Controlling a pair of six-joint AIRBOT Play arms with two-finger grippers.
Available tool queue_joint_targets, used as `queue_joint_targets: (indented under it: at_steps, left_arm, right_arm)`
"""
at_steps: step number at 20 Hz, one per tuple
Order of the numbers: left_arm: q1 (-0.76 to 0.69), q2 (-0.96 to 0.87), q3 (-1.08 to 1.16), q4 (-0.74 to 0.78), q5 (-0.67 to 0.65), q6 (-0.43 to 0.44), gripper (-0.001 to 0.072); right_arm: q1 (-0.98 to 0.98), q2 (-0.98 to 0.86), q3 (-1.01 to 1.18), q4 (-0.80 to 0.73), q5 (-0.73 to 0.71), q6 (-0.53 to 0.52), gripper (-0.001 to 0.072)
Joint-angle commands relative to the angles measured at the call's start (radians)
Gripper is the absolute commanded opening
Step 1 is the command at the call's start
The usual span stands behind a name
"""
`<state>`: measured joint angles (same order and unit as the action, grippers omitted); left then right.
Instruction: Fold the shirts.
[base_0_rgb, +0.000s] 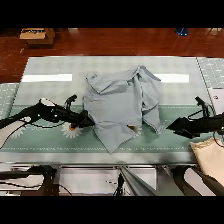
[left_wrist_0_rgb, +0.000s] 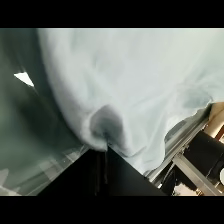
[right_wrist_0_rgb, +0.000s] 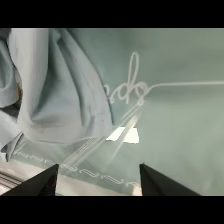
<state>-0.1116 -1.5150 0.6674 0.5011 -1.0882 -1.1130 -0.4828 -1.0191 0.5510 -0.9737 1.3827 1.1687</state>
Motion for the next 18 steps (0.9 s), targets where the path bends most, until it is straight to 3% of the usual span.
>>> queue_joint_targets:
  at_steps: [1,5,10,15,18]
  left_arm:
    - [-0.001,0.001,0.002,-0.012,-0.048,0.002,0.0017]
    - [-0.001,0.001,0.002,-0.012,-0.051,0.001,0.0017]
    - [-0.001,0.001,0.002,-0.012,-0.05,0.002,0.0017]
    - [0.0,0.001,0.002,-0.012,-0.066,0.002,0.0017]
    - [0.0,0.001,0.002,-0.012,-0.069,0.002,0.0017]
  right_arm:
    - [0.003,0.001,-0.1,0.097,-0.059,-0.061,0.0583]
    - [0.003,0.001,-0.109,0.102,-0.114,-0.069,0.0583]
    - [0.055,0.001,-0.109,0.088,-0.109,-0.158,0.0583]
    - [0.306,0.001,-0.107,0.053,-0.219,-0.136,0.0585]
    - [0.41,0.001,-0.096,-0.155,-0.253,-0.026,0.0585]
